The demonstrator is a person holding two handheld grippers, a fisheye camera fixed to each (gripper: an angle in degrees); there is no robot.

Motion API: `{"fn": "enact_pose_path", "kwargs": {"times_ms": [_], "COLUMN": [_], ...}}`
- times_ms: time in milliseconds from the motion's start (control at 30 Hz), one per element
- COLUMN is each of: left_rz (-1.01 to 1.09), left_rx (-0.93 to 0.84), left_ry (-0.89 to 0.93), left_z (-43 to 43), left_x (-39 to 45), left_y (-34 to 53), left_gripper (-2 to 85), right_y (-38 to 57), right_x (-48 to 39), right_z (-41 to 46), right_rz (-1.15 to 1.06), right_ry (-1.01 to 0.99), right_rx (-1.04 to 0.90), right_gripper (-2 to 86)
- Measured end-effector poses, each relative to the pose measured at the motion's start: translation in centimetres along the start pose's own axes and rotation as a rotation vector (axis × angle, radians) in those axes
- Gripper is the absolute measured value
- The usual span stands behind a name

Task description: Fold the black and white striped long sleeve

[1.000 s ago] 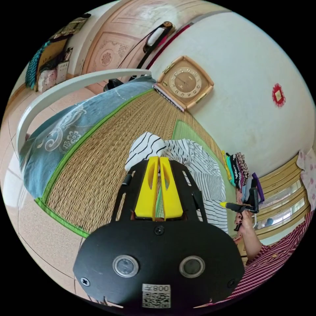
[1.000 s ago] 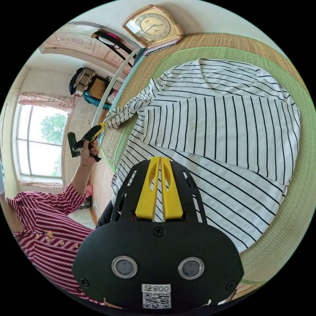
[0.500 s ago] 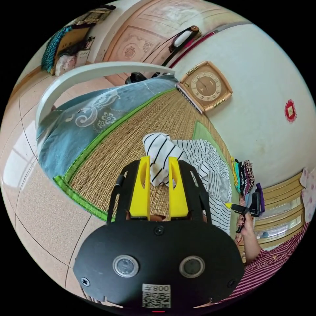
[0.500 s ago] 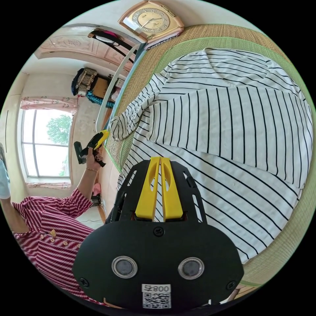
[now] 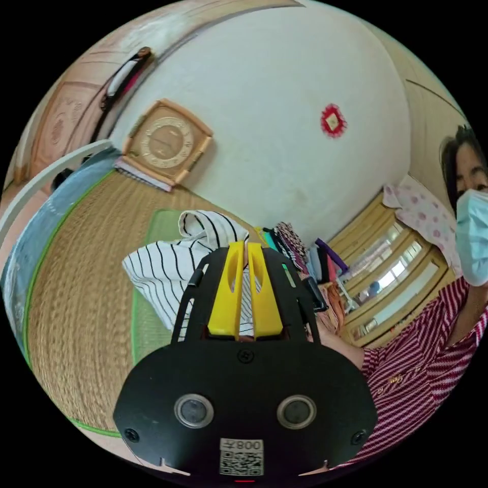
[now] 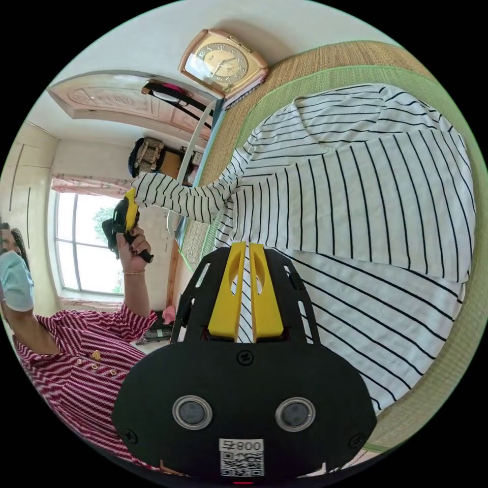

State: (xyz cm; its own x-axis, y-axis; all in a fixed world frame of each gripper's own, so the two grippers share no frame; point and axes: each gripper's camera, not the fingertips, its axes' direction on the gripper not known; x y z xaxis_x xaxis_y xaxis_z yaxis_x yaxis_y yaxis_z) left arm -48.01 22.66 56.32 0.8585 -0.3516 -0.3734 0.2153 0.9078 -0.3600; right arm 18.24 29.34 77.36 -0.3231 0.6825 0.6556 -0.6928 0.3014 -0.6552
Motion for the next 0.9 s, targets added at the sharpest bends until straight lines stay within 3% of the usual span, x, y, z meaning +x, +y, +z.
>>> {"fn": "enact_pose_path", "kwargs": {"times_ms": [133, 267, 433, 633, 900], "left_rz": [0.105, -0.003, -0.076, 0.004, 0.105], "left_rx": [-0.287, -0.525, -0.551, -0.552, -0.65], "left_ry": [0.093, 0.109, 0.051, -0.004, -0.071], "left_z": [11.0, 17.2, 18.2, 21.2, 27.0], "left_x": [5.4, 5.2, 4.7, 7.3, 11.0], "left_y": [4.0, 9.6, 10.9, 9.6, 9.8], "left_gripper": [3.2, 6.1, 7.1, 7.3, 6.5], "right_y": [2.0, 4.5, 4.3, 1.9, -0.4], "right_x": [3.0, 5.7, 6.7, 4.9, 5.2], "right_z": [-6.3, -9.8, -8.9, -7.9, -5.8], "right_rz": [0.055, 0.109, 0.115, 0.043, 0.045], "right_ry": [-0.061, -0.088, -0.027, 0.156, 0.107], "right_rx": [0.15, 0.217, 0.131, 0.046, -0.065], "right_gripper": [4.9, 6.6, 8.3, 9.5, 6.1]}}
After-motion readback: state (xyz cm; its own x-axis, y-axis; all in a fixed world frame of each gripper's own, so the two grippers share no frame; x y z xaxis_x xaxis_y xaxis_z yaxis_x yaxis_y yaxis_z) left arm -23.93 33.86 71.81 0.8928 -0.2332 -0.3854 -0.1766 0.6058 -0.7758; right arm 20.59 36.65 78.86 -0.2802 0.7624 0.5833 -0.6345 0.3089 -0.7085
